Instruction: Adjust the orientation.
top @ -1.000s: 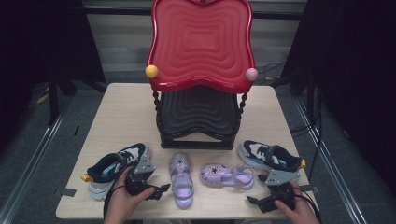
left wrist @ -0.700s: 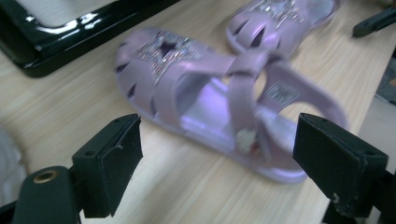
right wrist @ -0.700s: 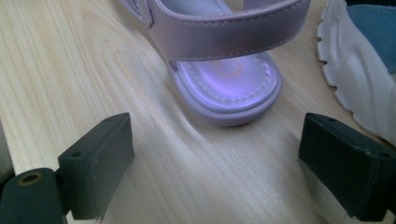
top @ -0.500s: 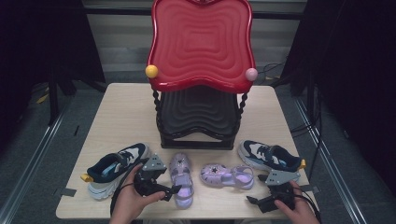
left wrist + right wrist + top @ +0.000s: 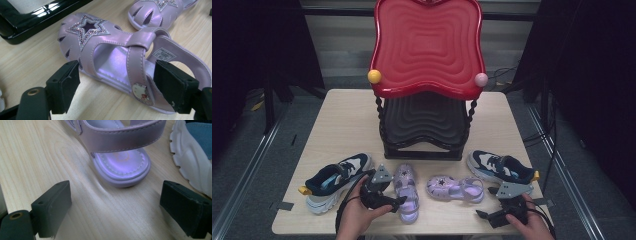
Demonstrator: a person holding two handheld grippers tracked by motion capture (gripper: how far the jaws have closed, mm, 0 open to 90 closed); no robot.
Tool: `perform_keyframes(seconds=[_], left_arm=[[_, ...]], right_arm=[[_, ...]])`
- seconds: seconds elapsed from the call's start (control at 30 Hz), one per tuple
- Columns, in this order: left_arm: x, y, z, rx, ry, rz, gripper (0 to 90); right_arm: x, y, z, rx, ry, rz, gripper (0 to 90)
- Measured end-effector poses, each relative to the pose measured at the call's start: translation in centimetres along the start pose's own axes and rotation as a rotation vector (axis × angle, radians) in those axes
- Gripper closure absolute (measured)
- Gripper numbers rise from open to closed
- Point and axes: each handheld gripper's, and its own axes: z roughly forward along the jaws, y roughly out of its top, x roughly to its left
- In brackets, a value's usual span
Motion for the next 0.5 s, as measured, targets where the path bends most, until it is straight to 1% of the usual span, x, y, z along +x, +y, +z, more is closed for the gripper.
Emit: perform_keyframes(seconds=[0.13,0.2,0.23,0.27,0.3,0.37,0.4,0.43,0.47,0.5], left_arm=[[0.11,-0.13,-0.13,0.001,-0.003,-0.004,23.8],[0.13,-0.14,-0.23,0.004,0.005,0.0,26.8],[0.11,-0.16,-0.28,0.005,0.007,-0.01,27.7],[0.11,-0.16,-0.28,0.005,0.007,-0.01,28.5],[0.15,-0.15,-0.36,0.011,0.012,-0.009,28.5],[0.25,-0.18,-0.46,0.011,0.02,0.003,31.3],[0.33,-0.21,-0.55,0.014,0.019,-0.005,31.7],[0.4,-0.27,-0.58,0.007,0.02,-0.01,31.8],[0.51,-0.29,-0.7,0.01,0.027,-0.005,32.0],[0.58,-0.34,-0.76,0.007,0.026,-0.008,32.5]], right_arm=[[0.0,0.0,0.0,0.0,0.0,-0.001,9.5],[0.0,0.0,0.0,0.0,0.0,0.0,9.5],[0.0,0.0,0.0,0.0,0.0,0.0,9.5],[0.0,0.0,0.0,0.0,0.0,0.0,9.5],[0.0,0.0,0.0,0.0,0.0,0.0,9.5],[0.0,0.0,0.0,0.0,0.0,-0.001,9.5],[0.0,0.0,0.0,0.0,0.0,-0.001,9.5],[0.0,0.0,0.0,0.0,0.0,0.0,9.5],[0.0,0.0,0.0,0.0,0.0,-0.001,9.5],[0.0,0.0,0.0,0.0,0.0,-0.001,9.5]])
